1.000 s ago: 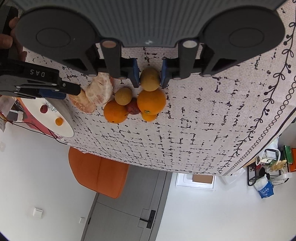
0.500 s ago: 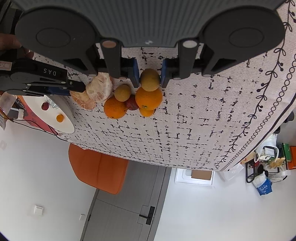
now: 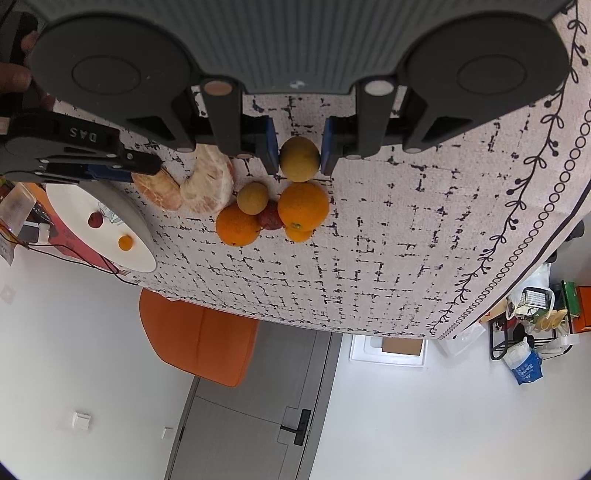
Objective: Organize fruits
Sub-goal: 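Grasp a peeled pomelo segment with the right tool while the left tool grasps a yellow round fruit, then carry the pomelo segment with the right tool while the left tool carries the yellow fruit to the plate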
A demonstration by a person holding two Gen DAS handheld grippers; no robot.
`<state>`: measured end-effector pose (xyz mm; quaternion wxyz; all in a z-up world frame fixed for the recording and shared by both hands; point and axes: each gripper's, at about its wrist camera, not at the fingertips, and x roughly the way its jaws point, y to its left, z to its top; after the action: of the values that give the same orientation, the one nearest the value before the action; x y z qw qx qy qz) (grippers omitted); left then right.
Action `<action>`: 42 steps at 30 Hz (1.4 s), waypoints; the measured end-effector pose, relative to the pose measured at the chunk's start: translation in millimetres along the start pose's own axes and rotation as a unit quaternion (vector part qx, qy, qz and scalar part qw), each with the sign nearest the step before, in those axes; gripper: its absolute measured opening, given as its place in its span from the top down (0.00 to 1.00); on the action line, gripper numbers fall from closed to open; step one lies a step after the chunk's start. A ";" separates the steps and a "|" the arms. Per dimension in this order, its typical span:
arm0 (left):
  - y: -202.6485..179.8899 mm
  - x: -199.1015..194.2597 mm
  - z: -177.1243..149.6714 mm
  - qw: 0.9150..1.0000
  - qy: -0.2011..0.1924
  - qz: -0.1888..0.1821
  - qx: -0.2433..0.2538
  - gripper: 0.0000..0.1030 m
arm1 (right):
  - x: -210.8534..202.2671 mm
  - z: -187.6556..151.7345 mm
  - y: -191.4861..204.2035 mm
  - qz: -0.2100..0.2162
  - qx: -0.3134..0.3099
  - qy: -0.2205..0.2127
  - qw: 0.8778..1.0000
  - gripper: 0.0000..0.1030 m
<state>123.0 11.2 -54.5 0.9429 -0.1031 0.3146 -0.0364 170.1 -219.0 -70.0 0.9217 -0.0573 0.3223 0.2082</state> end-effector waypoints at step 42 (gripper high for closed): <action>-7.3 -3.2 2.9 1.000 0.009 0.010 0.021 0.77 | -23.0 -4.8 -1.1 0.023 0.002 -0.025 0.999 0.68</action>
<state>122.1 4.9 -48.8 0.9423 -0.0800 0.3234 -0.0340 151.6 -229.1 -59.6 0.9244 -0.0429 0.3012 0.2303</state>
